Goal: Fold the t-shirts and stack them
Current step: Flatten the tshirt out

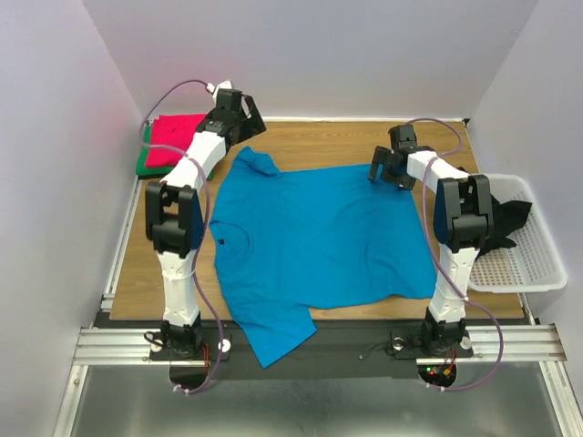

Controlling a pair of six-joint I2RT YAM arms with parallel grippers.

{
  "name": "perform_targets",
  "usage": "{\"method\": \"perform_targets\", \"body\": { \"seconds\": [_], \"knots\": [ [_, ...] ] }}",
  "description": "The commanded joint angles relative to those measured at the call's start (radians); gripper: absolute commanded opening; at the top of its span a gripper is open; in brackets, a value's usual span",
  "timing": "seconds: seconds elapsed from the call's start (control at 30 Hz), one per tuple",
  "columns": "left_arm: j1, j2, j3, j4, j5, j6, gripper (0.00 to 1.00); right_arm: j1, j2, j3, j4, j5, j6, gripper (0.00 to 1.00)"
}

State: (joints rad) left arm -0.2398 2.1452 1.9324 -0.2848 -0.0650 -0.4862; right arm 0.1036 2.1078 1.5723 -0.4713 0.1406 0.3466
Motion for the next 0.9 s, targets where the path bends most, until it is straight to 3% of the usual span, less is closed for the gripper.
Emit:
{"method": "perform_targets", "body": {
  "seconds": [0.0,0.13,0.7,0.87],
  "knots": [
    [-0.026,-0.166,-0.157,0.081,0.013,0.023,0.99,-0.013,-0.041,0.045,0.005,-0.003,-0.006,1.00],
    [-0.062,-0.144,-0.239,0.101,0.021,0.009,0.98,-0.013,-0.068,0.095,0.007,0.010,-0.009,1.00],
    [-0.110,0.010,-0.276,0.133,0.059,-0.038,0.98,-0.013,0.057,0.166,0.007,0.031,-0.029,1.00],
    [-0.110,0.138,-0.112,0.124,0.091,-0.032,0.98,-0.015,0.064,0.149,0.008,0.045,-0.035,1.00]
  ]
}}
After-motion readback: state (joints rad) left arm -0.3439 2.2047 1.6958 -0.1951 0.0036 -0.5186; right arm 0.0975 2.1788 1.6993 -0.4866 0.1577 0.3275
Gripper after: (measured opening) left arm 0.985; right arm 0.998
